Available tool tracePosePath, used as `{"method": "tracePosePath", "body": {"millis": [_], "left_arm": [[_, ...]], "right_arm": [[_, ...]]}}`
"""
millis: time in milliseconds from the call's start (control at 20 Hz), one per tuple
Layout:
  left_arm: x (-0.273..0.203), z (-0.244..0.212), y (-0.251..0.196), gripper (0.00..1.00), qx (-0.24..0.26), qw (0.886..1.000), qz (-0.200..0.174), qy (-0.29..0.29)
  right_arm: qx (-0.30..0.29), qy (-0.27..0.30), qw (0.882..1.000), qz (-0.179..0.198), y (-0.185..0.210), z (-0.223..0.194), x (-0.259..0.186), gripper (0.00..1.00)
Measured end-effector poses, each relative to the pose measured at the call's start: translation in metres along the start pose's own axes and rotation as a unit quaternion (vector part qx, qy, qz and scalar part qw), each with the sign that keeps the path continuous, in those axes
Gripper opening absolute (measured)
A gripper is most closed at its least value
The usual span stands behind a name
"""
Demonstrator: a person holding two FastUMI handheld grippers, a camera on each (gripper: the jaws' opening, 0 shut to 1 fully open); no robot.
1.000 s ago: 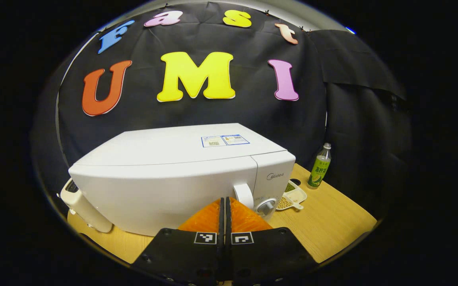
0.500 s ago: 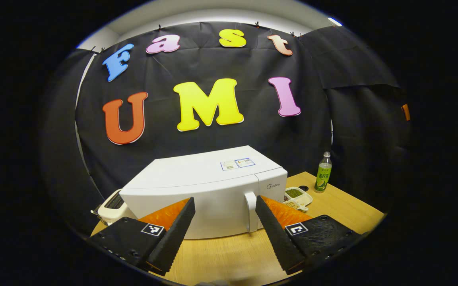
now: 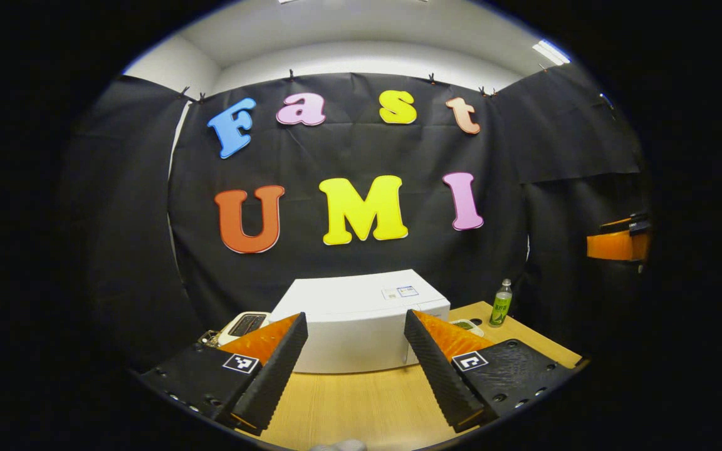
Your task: Open the microwave oven with the left hand, put the food in, and close the microwave oven.
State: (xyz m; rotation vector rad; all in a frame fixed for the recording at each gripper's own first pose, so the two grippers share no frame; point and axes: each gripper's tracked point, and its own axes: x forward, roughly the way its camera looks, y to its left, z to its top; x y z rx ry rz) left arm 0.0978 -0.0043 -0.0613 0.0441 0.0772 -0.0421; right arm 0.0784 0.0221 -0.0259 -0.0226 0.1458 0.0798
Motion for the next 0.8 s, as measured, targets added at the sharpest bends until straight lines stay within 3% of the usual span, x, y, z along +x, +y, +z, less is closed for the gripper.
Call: {"method": "tracePosePath", "body": {"millis": [50,100,300,600,800], "left_arm": [[-0.012,0.003,0.008,0.96,-0.004,1.000,0.002,0.002],[-0.022,0.007,0.019,0.96,-0.005,1.000,0.011,0.002],[-0.053,0.022,0.057,0.96,-0.012,0.999,0.052,-0.004],[-0.077,0.045,0.085,0.96,-0.011,0.997,0.073,-0.020],[-0.077,0.056,0.092,0.96,-0.002,0.997,0.072,-0.030]], "right_arm": [[-0.003,-0.005,1.000,0.002,0.007,0.001,-0.003,1.00],[-0.005,-0.010,1.000,0.005,0.013,0.003,-0.005,0.92],[-0.006,-0.030,0.999,0.019,0.040,0.012,-0.015,0.92],[0.001,-0.043,0.999,0.023,0.053,0.019,-0.019,0.92],[0.012,-0.060,0.998,0.006,0.044,0.033,-0.026,0.92]]}}
